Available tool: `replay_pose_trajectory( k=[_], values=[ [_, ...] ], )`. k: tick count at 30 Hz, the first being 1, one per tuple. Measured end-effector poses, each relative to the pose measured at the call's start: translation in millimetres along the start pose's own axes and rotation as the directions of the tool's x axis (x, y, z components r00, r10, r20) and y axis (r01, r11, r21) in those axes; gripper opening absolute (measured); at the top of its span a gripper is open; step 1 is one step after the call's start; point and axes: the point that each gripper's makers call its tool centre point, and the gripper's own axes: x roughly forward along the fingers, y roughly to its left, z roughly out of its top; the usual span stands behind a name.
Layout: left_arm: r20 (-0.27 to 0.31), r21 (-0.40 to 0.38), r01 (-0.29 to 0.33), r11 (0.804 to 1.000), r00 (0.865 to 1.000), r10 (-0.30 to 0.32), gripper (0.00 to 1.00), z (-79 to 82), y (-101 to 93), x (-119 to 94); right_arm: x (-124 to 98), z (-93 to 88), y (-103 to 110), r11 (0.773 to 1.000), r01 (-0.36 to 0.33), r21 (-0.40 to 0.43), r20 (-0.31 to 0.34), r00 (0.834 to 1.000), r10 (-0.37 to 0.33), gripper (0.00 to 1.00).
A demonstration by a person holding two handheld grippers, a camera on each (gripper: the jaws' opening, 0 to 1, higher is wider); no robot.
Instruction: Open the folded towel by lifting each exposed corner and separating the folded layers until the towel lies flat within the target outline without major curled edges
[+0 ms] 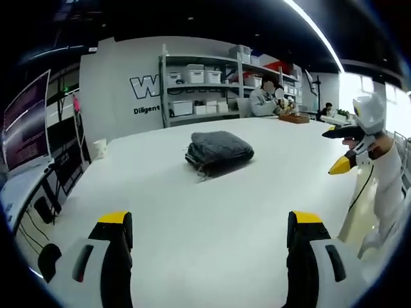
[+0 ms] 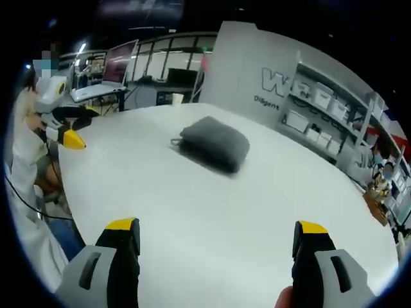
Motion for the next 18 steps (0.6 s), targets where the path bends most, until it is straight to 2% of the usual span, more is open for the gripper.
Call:
replay_pose_trajectory(
  k=[4, 6, 9, 13, 18],
  values=[
    [-0.004, -0.005, 0.008, 1.0, 1.0, -0.008, 1.0, -4.2, 2.1, -2.4, 10.3, 21.0, 1.4, 0.999, -0.019, -0.039, 0.02, 1.0, 0.02, 0.99],
    [0.004, -0.009, 0.008, 1.0, 1.0, -0.008, 1.0, -3.2, 3.8, -3.8, 17.2, 30.6, -1.7, 0.996, 0.005, -0.094, 0.017, 1.0, -0.003, 0.99],
    [-0.004, -0.007, -0.001, 1.0, 1.0, 0.001, 1.0, -6.6, 7.6, -3.2, 24.6, 37.4, -1.3, 0.988, 0.017, -0.156, 0.0, 1.0, -0.018, 0.99],
    [-0.02, -0.006, -0.005, 1.0, 1.0, 0.005, 1.0, -12.7, 12.4, -3.0, 37.2, 45.3, 0.0, 0.966, 0.039, -0.256, -0.039, 0.998, -0.05, 0.99],
    [-0.016, -0.018, 0.001, 1.0, 1.0, -0.002, 1.0, -15.2, 15.4, -4.5, 49.8, 54.9, -2.1, 0.951, 0.066, -0.303, -0.049, 0.995, -0.085, 0.99]
  ],
)
